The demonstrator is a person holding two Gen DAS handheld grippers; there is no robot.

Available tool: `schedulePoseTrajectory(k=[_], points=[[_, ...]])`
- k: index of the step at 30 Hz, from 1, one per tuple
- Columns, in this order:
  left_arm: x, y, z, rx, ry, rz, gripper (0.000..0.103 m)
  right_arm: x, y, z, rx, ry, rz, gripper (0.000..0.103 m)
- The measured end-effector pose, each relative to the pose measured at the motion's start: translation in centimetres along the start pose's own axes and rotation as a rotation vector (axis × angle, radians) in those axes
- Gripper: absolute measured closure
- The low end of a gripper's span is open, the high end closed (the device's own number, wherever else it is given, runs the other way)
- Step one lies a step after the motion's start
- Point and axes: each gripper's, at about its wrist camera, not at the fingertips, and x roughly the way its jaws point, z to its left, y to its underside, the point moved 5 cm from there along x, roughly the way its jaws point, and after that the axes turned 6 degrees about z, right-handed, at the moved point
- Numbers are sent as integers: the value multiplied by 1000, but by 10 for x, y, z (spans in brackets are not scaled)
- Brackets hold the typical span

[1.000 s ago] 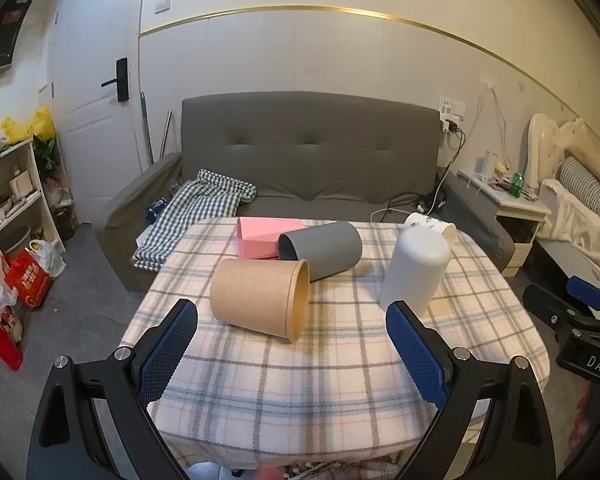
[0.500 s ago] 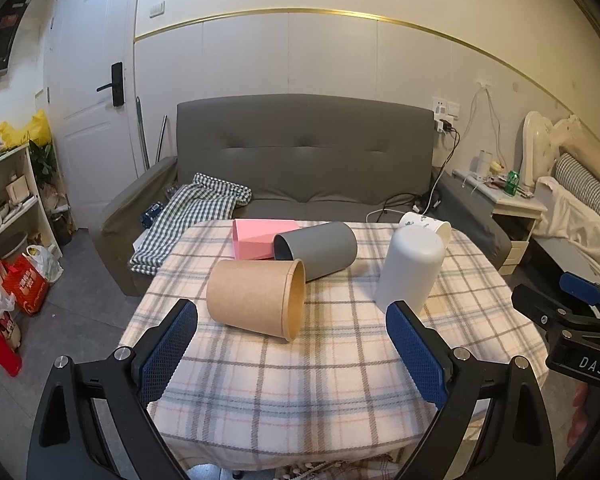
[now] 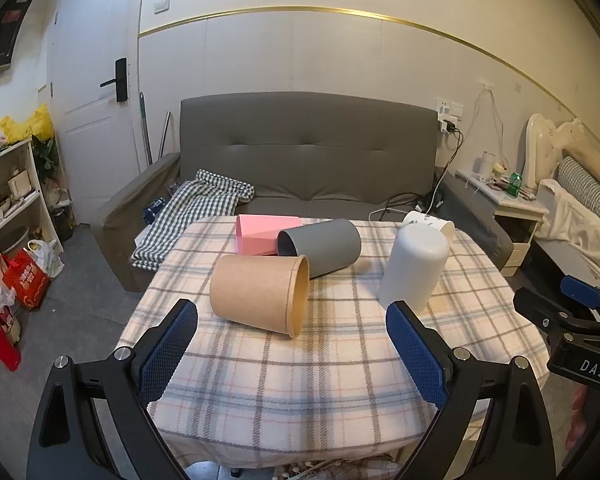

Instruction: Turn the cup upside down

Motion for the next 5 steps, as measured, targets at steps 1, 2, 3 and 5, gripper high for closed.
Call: schedulePoseTrajectory(k=[1, 2, 3, 5], points=[[1, 1, 0, 0, 0, 4, 5, 0, 0, 0, 1, -2, 1, 0], [1, 1, 0, 1, -2, 8, 5, 0, 0, 0, 1, -3, 1, 0], [1, 1, 1, 4, -2, 9, 5, 0, 0, 0, 0, -2, 2, 0], [0, 3, 1, 6, -6, 4, 5, 0, 1, 1, -3, -3, 4, 0]])
